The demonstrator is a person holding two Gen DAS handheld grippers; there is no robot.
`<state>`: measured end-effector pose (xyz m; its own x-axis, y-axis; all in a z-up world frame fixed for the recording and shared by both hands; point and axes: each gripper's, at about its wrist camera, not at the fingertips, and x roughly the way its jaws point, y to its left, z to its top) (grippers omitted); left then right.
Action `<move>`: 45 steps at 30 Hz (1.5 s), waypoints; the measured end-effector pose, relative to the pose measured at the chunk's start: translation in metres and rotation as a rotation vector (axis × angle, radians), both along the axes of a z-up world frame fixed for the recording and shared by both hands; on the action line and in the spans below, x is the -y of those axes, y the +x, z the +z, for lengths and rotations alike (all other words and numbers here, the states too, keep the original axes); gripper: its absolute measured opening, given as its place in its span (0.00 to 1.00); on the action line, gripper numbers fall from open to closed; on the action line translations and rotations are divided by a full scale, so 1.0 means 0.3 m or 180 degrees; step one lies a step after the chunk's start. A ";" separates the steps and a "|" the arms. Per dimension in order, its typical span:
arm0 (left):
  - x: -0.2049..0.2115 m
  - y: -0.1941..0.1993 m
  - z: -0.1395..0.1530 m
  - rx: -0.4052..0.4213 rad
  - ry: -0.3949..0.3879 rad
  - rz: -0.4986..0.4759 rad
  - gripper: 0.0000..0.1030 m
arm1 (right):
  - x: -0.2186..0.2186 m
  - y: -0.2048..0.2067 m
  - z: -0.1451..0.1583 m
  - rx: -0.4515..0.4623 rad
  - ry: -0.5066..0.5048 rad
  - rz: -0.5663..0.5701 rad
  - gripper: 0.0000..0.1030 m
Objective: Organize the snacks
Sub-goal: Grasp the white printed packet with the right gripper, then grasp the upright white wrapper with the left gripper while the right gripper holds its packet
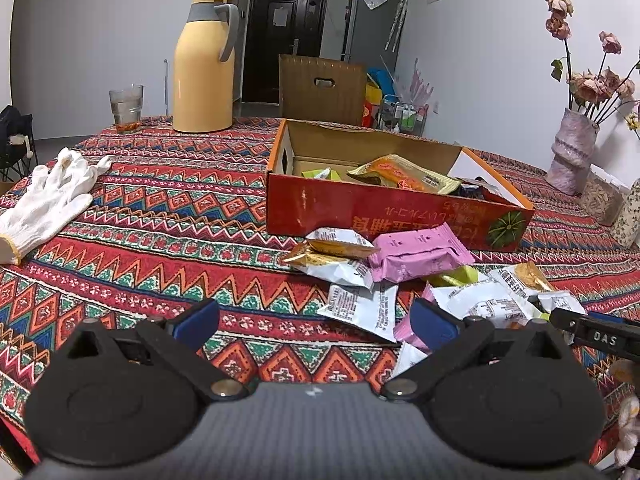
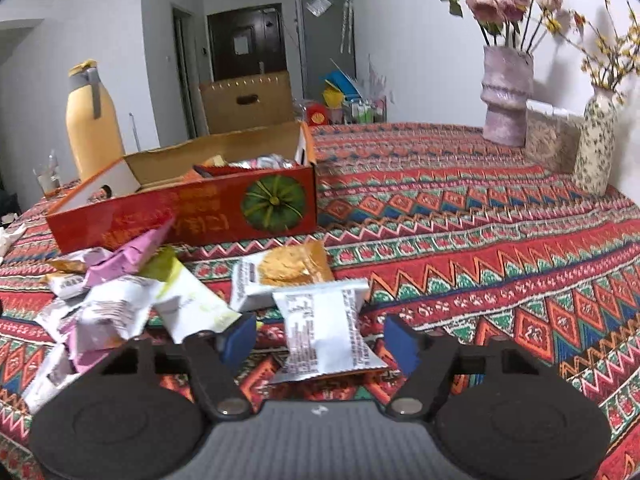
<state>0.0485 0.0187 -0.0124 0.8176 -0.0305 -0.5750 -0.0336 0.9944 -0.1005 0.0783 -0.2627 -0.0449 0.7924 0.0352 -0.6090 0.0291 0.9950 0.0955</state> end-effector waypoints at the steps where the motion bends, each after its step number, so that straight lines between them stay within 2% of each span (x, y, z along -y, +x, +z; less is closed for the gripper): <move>1: 0.004 0.000 -0.002 -0.0010 -0.0002 -0.0014 1.00 | 0.005 0.003 -0.006 -0.0009 0.0023 -0.0001 0.58; 3: 0.014 0.002 -0.007 -0.0024 0.0004 -0.0038 1.00 | 0.013 0.008 -0.019 -0.0028 0.0057 0.0007 0.47; 6: 0.031 -0.001 -0.013 -0.0048 0.0007 -0.0081 1.00 | 0.021 0.000 -0.026 0.0011 0.0107 0.0053 0.40; 8: 0.044 -0.004 -0.016 -0.0064 0.0012 -0.0112 1.00 | 0.021 -0.012 -0.021 0.0061 0.0113 0.0080 0.39; 19: 0.104 -0.031 -0.016 -0.0112 0.0020 -0.0337 1.00 | 0.036 -0.089 0.019 0.0332 0.0189 0.0063 0.39; 28: 0.209 -0.032 -0.073 -0.0358 0.0089 -0.0687 1.00 | 0.049 -0.151 0.010 0.0365 0.0263 0.0144 0.39; 35: 0.249 -0.009 -0.125 -0.0474 0.0224 -0.0666 1.00 | 0.071 -0.193 -0.012 0.0349 0.0329 0.0167 0.39; 40: 0.240 -0.003 -0.143 -0.0454 0.0202 -0.0599 1.00 | 0.082 -0.214 -0.023 0.0344 0.0366 0.0185 0.39; 43: 0.236 -0.011 -0.144 -0.0382 0.0192 -0.0615 0.96 | 0.082 -0.225 -0.027 0.0345 0.0380 0.0194 0.39; 45: 0.237 -0.018 -0.143 -0.0336 0.0178 -0.0640 0.87 | 0.079 -0.231 -0.029 0.0345 0.0383 0.0206 0.39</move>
<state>0.0431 -0.0523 -0.0554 0.7335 -0.1525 -0.6624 0.1585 0.9860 -0.0515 0.0089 -0.2864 -0.0535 0.8469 0.1558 -0.5084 -0.0515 0.9756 0.2132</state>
